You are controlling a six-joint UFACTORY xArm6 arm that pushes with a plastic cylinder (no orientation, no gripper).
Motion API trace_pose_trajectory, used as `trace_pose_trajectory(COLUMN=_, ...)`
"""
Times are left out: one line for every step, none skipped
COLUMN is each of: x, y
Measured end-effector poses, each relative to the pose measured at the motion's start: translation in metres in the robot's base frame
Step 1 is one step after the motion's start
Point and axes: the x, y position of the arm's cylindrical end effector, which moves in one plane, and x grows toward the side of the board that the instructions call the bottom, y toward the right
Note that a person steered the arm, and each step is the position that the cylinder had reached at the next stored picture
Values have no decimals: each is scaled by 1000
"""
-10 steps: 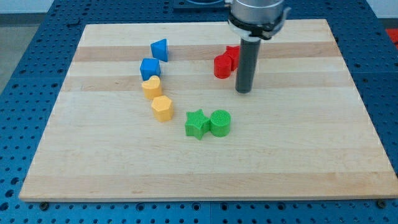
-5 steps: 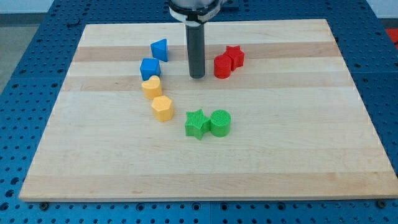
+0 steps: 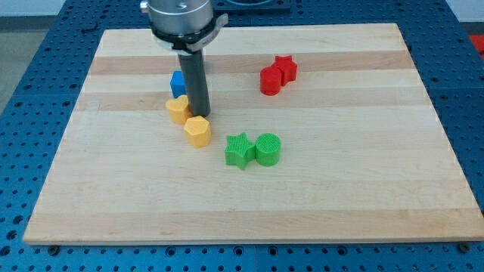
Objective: Move the yellow hexagon to the left
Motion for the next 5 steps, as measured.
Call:
trace_pose_trajectory(x=8, y=12)
trace_pose_trajectory(x=28, y=61)
trace_pose_trajectory(x=47, y=63)
trace_pose_trajectory(x=44, y=52)
trace_pose_trajectory(x=41, y=37)
